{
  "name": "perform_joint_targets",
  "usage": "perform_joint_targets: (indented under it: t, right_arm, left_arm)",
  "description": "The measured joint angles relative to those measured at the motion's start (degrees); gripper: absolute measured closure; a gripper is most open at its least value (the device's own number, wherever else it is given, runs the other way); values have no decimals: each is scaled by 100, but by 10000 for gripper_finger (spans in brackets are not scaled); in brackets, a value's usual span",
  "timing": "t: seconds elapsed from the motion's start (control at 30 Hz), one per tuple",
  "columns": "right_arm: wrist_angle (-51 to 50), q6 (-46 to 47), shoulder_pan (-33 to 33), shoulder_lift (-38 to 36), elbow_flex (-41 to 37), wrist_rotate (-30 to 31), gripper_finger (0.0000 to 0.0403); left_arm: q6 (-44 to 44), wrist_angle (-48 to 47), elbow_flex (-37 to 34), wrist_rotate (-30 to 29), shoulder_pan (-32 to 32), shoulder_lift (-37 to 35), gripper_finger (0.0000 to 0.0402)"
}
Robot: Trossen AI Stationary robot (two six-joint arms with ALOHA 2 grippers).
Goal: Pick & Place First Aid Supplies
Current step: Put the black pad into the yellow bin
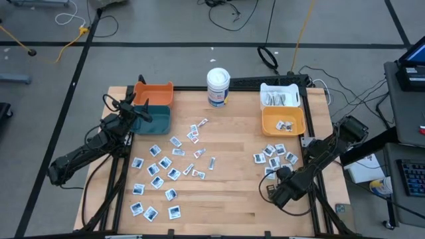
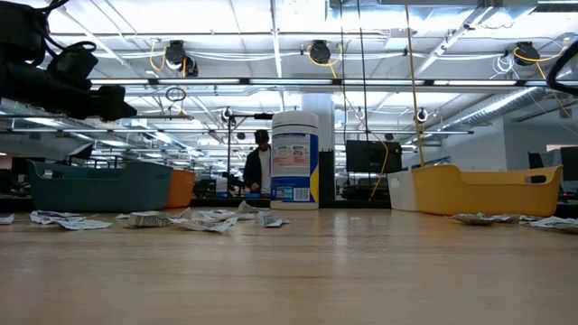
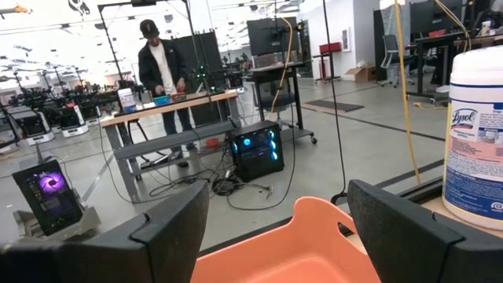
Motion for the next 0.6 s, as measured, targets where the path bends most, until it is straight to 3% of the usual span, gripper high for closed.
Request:
perform_joint_targets:
  t: [0.4, 0.6]
  right_arm:
    - [-379, -123, 17, -842, 282, 13, 401]
    - [-1373, -227, 2, -1419, 842, 210, 402]
  left_arm:
    - [0, 0, 2, -2, 2, 0, 94]
    - [0, 0, 2, -2, 2, -2, 94]
